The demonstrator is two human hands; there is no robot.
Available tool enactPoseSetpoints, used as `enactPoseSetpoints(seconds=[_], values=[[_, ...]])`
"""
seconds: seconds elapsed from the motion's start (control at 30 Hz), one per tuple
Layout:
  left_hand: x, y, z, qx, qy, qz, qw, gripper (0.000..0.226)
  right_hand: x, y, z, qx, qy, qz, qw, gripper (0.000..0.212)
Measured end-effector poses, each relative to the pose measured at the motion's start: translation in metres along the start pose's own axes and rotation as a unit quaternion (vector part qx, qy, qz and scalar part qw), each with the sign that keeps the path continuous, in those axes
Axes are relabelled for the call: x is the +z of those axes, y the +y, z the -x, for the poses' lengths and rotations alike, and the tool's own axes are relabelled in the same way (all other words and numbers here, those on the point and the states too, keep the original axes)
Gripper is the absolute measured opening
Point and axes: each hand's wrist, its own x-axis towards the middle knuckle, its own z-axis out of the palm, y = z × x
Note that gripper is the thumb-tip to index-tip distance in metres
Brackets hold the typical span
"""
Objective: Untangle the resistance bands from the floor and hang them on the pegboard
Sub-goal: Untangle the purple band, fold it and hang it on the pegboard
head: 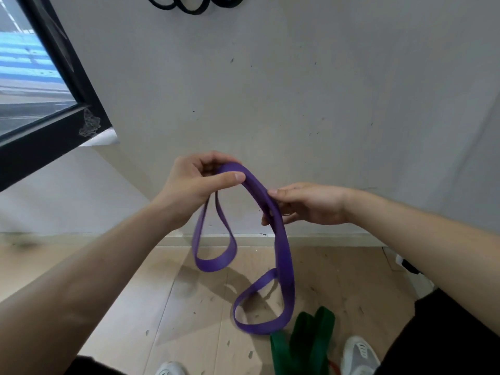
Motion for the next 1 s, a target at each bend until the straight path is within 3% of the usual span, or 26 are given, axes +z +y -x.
enactPoseSetpoints(seconds=[0.17, 0.33, 0.57, 0.73, 1.0], values=[[-0.022, -0.006, -0.004, -0.007, 0.04, 0.027, 0.999, 0.027, 0.004, 0.01, -0.003, 0.039, -0.015, -0.02, 0.999, 0.041], [-0.043, -0.019, -0.002, -0.063, 0.021, 0.018, 0.998, 0.029, 0.001, 0.0, -0.001, 0.0, 0.054, -0.077, 0.996, 0.03], [-0.039, -0.032, 0.008, -0.123, -0.093, -0.088, 0.984, 0.049, -0.014, -0.013, 0.005, -0.041, 0.088, -0.086, 0.992, 0.021], [-0.007, -0.027, 0.009, -0.101, -0.131, -0.066, 0.984, 0.042, -0.002, -0.015, 0.0, -0.058, 0.057, -0.074, 0.994, 0.019], [0.007, -0.017, 0.003, -0.058, -0.096, -0.054, 0.992, 0.027, 0.007, -0.012, -0.001, -0.074, 0.009, -0.045, 0.996, 0.021]])
